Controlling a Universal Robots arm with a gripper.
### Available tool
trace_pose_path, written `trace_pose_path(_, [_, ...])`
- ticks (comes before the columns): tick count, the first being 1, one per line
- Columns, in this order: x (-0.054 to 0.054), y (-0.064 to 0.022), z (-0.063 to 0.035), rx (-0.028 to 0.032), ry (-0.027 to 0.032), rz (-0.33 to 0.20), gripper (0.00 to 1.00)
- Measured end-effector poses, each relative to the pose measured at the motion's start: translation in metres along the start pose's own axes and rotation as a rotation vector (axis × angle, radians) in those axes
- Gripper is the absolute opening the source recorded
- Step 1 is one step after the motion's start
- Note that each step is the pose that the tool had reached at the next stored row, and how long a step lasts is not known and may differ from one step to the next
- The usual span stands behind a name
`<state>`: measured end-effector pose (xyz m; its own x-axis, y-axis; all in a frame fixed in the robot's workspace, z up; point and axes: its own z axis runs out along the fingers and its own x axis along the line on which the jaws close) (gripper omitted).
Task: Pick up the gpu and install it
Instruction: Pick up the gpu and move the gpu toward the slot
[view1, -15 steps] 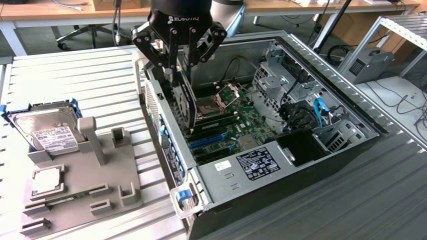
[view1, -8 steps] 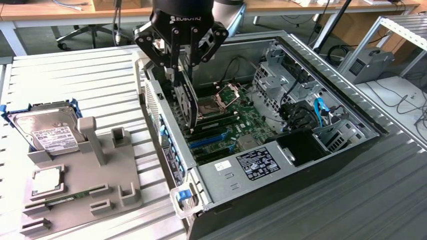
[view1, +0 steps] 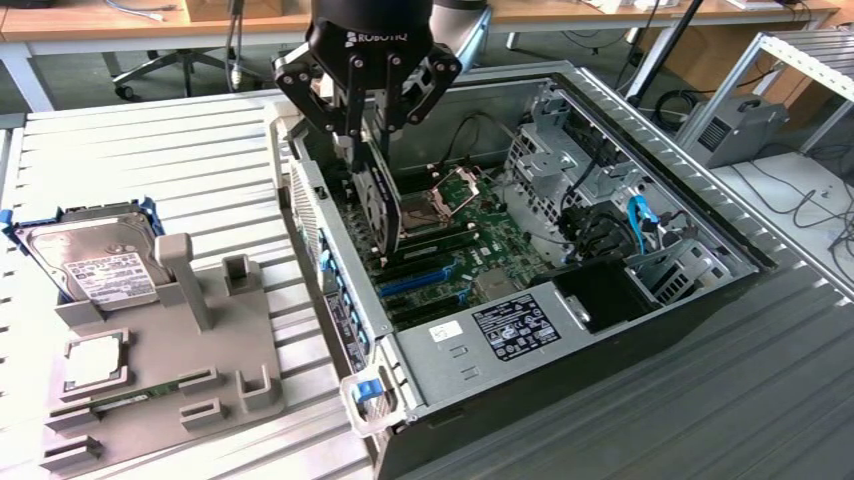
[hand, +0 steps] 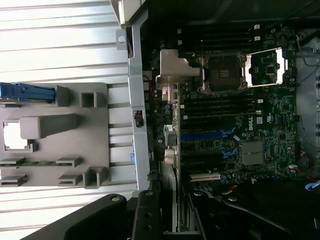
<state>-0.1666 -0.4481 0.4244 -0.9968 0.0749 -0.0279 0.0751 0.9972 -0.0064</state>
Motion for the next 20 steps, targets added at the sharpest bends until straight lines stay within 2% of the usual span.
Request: trace_pose_path(20, [-0.011,0.0008,0.0007,0.0021,-0.0001,0.0,0.26])
